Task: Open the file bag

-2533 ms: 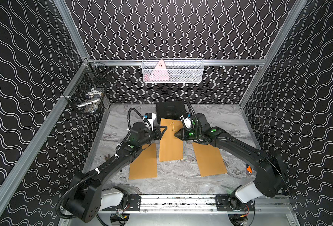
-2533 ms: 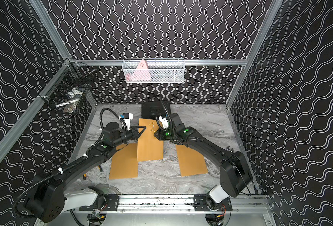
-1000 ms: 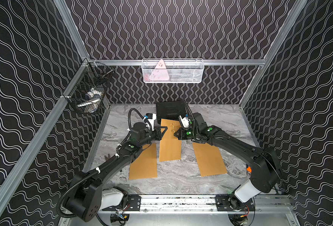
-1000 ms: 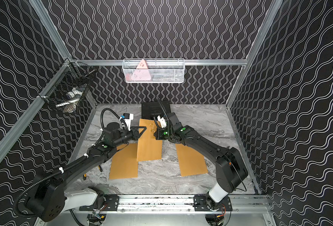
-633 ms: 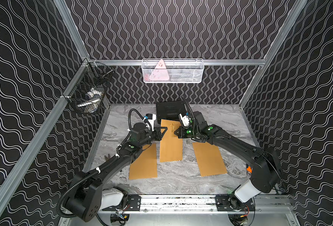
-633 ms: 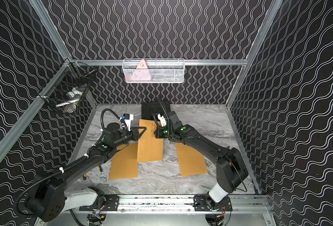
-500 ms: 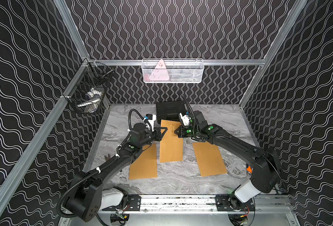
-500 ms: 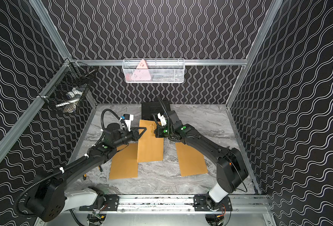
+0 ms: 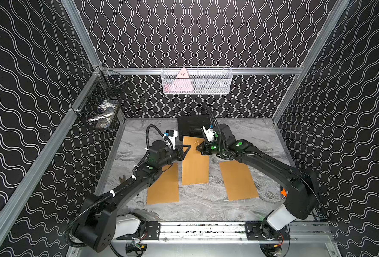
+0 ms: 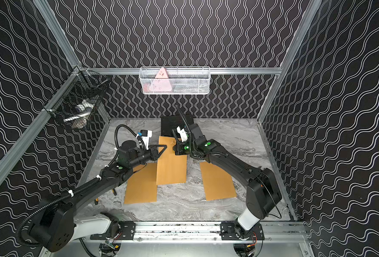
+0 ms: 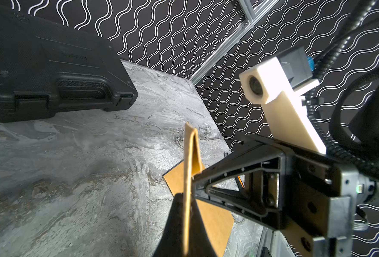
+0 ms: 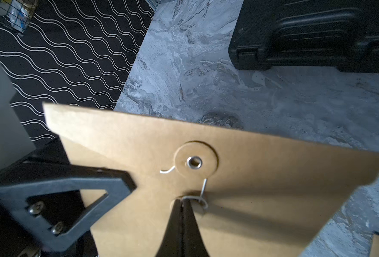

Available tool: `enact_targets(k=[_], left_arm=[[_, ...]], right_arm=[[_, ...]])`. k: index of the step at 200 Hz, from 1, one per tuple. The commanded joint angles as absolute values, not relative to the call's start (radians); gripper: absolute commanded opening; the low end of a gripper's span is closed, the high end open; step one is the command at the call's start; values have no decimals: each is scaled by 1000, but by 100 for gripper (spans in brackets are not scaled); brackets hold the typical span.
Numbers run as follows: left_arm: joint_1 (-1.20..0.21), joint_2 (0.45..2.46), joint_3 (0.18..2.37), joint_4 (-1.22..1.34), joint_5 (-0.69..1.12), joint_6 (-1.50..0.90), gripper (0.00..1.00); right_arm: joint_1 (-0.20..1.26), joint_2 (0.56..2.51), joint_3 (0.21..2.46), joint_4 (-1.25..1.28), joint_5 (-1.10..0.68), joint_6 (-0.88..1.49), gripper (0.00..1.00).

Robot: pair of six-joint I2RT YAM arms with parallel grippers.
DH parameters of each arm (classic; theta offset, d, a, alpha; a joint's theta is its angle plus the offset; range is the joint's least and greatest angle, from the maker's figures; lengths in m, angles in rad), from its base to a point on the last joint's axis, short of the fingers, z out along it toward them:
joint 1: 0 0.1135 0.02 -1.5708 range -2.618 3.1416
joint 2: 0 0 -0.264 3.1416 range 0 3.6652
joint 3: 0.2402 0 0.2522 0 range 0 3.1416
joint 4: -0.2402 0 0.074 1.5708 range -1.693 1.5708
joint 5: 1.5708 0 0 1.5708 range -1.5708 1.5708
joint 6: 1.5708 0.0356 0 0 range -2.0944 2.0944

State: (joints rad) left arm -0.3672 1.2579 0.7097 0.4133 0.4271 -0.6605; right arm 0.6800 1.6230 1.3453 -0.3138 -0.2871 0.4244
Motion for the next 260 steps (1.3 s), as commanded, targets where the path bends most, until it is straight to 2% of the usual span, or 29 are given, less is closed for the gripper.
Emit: enact_targets(k=[1, 138, 190, 202, 219, 260], left_arm=[[-368, 1262, 704, 468, 443, -678, 0], [-368, 1274, 698, 502, 448, -698, 0], [-368, 1272, 694, 501, 442, -696, 0], [-367, 1271, 696, 493, 442, -692, 0], [-366, 1270, 696, 489, 442, -689, 0], [-367, 1271, 696, 500, 445, -697, 0]], right_arm=[[685, 1633, 1366, -316, -298, 405, 0], [734, 1661, 1408, -321, -321, 391, 0], [739, 1621, 1381, -340, -244, 397, 0], [737, 1594, 1365, -350, -199, 394, 11], [728, 1550, 1343, -365, -143, 389, 21], [649, 1487, 1304, -370, -185, 402, 33]])
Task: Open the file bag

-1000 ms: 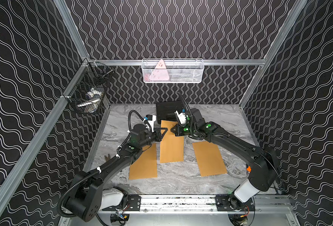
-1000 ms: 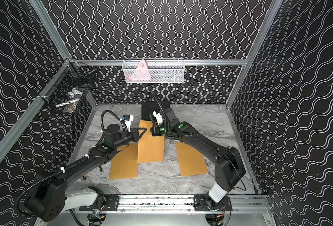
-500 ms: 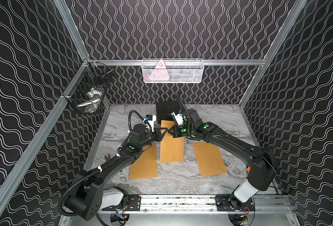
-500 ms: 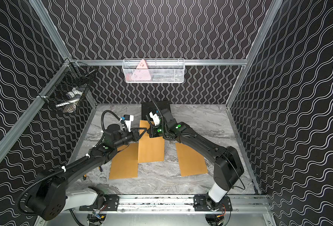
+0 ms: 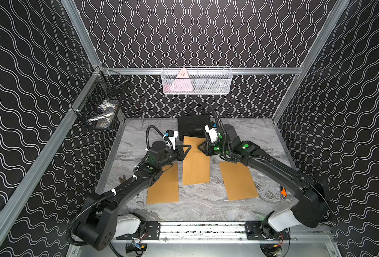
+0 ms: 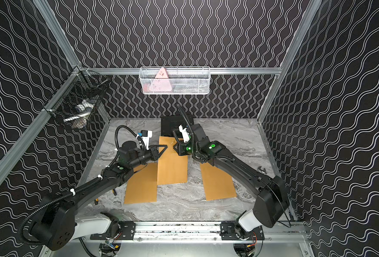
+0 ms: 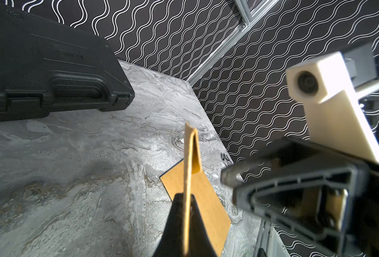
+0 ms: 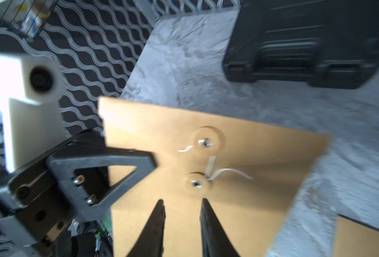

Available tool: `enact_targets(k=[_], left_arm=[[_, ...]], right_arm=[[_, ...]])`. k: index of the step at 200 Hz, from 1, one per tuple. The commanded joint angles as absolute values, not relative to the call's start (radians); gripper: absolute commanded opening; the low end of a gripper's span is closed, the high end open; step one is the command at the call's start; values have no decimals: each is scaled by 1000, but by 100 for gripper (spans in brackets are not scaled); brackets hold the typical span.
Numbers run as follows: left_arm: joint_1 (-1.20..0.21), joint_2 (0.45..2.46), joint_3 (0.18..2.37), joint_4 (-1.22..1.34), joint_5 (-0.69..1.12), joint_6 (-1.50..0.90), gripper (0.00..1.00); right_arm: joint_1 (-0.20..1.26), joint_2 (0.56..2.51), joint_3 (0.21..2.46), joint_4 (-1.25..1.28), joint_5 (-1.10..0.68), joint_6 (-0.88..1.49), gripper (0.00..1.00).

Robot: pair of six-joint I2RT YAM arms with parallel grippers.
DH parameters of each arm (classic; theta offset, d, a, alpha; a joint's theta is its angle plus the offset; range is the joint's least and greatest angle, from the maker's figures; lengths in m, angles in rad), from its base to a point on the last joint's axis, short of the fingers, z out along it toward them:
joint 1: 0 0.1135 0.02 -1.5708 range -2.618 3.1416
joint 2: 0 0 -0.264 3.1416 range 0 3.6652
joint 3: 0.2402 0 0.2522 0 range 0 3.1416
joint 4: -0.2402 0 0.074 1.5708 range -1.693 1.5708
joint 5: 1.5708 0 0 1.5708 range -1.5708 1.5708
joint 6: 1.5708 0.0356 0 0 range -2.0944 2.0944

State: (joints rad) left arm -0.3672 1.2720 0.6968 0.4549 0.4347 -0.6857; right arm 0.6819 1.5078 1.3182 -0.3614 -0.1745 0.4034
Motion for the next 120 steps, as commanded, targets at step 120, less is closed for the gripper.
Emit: enact_targets(k=[120], left_arm=[[-367, 1254, 695, 503, 460, -695, 0]], right_arm=[[578, 1589, 1343, -322, -364, 416, 42]])
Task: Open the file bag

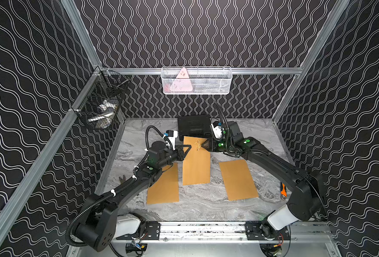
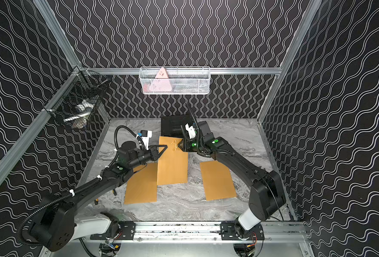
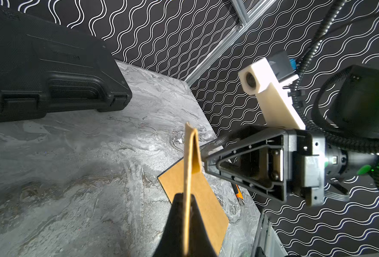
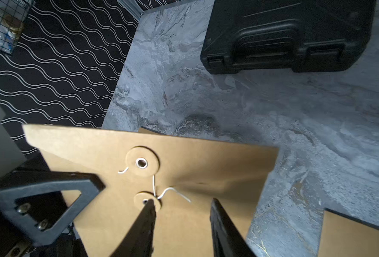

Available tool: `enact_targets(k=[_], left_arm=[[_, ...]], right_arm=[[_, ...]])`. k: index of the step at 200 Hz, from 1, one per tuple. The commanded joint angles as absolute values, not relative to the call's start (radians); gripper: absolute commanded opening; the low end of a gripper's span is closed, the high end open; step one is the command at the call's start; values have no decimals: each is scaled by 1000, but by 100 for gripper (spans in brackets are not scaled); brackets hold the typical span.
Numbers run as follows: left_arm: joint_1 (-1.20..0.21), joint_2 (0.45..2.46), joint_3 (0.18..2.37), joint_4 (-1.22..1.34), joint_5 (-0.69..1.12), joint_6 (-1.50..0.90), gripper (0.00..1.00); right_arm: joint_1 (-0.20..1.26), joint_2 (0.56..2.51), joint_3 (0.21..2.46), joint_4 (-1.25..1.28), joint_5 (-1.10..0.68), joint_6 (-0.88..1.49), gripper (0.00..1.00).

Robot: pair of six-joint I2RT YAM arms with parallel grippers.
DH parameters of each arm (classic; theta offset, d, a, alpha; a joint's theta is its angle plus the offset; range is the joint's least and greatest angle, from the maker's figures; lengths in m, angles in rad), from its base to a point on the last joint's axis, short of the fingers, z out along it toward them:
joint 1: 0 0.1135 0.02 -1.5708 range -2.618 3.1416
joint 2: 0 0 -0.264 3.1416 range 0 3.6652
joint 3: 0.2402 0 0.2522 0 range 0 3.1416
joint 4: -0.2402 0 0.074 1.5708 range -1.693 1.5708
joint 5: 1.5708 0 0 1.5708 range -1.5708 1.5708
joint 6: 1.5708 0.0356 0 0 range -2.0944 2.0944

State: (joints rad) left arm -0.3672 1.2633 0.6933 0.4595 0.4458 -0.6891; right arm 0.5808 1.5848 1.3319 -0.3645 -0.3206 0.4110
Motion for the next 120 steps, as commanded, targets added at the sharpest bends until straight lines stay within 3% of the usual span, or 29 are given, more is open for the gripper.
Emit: enact_targets(k=[1, 48, 120], left_arm=[[-367, 1254, 695, 503, 460, -695, 0], [-367, 1254, 692, 509, 463, -696, 0], [-367, 1256, 691, 514, 463, -696, 0]], right_arm=[[578, 1590, 1344, -322, -365, 416, 42], [577, 1614, 1362, -321, -388, 414, 41], [576, 1620, 1365, -316, -406, 417, 26]])
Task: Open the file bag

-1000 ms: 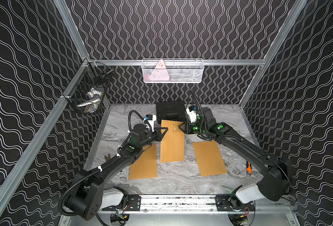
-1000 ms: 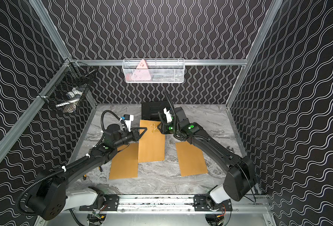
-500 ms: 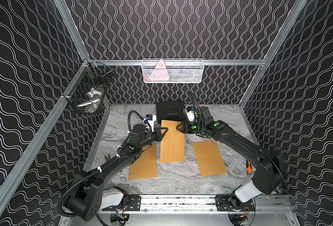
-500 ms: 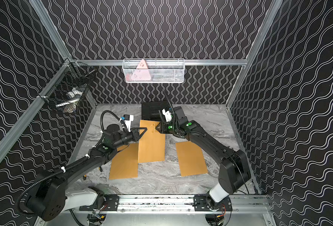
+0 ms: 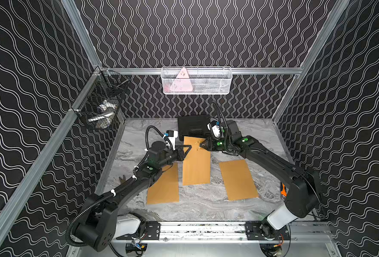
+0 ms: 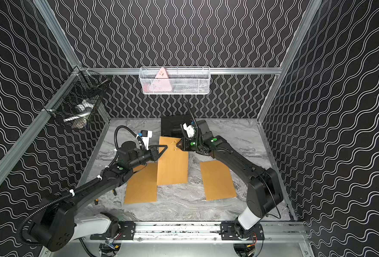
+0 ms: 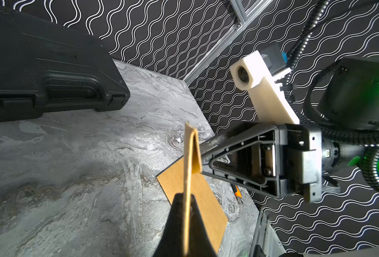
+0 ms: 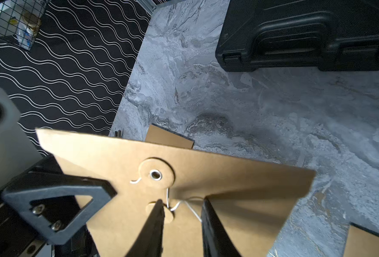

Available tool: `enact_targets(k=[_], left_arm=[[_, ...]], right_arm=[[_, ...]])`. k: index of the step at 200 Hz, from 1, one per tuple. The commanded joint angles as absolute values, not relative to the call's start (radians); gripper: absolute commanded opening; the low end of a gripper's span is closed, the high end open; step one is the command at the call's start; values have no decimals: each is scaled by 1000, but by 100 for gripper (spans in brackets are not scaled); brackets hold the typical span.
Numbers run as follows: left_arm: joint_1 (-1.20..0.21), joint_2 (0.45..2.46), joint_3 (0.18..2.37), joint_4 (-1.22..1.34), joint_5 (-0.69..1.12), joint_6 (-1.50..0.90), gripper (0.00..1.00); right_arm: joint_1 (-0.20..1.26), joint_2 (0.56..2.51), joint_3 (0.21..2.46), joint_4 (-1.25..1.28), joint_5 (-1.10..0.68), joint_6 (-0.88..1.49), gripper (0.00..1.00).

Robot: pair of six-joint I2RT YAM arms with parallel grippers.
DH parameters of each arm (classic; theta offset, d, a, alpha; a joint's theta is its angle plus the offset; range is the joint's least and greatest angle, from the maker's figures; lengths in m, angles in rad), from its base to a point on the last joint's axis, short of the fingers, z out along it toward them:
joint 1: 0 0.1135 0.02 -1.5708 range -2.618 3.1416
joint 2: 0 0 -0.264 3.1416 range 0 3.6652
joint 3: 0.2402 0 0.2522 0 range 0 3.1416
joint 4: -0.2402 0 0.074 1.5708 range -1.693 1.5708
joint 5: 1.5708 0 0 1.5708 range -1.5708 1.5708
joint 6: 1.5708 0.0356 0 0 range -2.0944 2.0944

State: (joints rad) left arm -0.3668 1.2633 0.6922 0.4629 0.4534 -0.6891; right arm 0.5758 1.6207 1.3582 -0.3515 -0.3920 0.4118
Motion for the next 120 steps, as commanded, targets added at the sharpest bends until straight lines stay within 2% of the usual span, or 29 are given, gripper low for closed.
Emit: enact_targets(k=[1, 44, 92, 120], left_arm=[[-367, 1255, 690, 514, 463, -696, 0], [-367, 1257, 689, 517, 465, -698, 0], [-366, 1250, 686, 512, 463, -695, 0], [-367, 1253, 684, 519, 463, -698, 0]], right_arm=[[577, 1620, 1365, -314, -406, 417, 26], [577, 1621, 1362, -313, -400, 419, 16], [576, 1616, 1361, -311, -397, 416, 1], [577, 1608, 1362, -312, -400, 411, 0]])
